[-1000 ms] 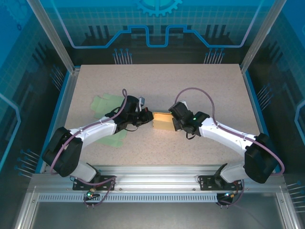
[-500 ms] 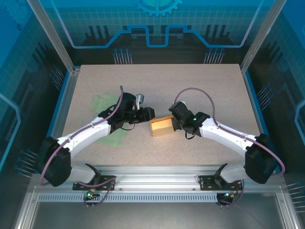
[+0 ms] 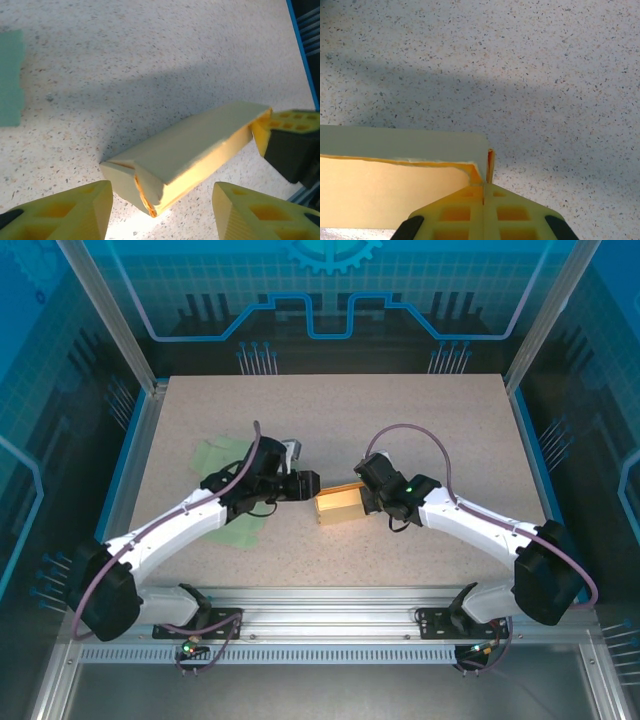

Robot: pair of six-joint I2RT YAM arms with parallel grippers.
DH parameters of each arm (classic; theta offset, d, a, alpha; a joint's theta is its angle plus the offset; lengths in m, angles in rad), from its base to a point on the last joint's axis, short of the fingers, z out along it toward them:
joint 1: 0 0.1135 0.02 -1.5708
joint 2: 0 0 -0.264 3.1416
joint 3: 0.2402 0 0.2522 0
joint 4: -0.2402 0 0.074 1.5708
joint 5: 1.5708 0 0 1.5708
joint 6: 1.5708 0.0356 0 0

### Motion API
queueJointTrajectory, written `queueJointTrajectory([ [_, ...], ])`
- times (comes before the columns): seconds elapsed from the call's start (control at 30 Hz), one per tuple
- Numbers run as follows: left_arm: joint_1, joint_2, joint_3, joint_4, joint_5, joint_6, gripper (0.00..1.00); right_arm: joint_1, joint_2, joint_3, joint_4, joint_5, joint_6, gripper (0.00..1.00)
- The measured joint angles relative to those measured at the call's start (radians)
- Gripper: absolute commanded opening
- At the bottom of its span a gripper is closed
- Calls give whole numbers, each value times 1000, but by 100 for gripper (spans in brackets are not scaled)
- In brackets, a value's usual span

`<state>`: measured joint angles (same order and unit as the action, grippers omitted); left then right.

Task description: Fold the paper box

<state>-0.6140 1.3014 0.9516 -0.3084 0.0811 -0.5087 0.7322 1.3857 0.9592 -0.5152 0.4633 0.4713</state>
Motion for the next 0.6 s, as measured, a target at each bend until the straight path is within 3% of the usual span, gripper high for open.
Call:
queueJointTrajectory([
  [0.17,-107,-34,-92,161,-21,251,79,0,0,0,0,0,0,0],
  [0.3,-121,-126,-235,285,-22,533,98,0,0,0,0,-2,0,0],
  [0.43,-103,-161,-314,369,4,782,99,0,0,0,0,-4,0,0],
  [0.6,-83,-134,-346,473,32,987,99,0,0,0,0,-4,0,0],
])
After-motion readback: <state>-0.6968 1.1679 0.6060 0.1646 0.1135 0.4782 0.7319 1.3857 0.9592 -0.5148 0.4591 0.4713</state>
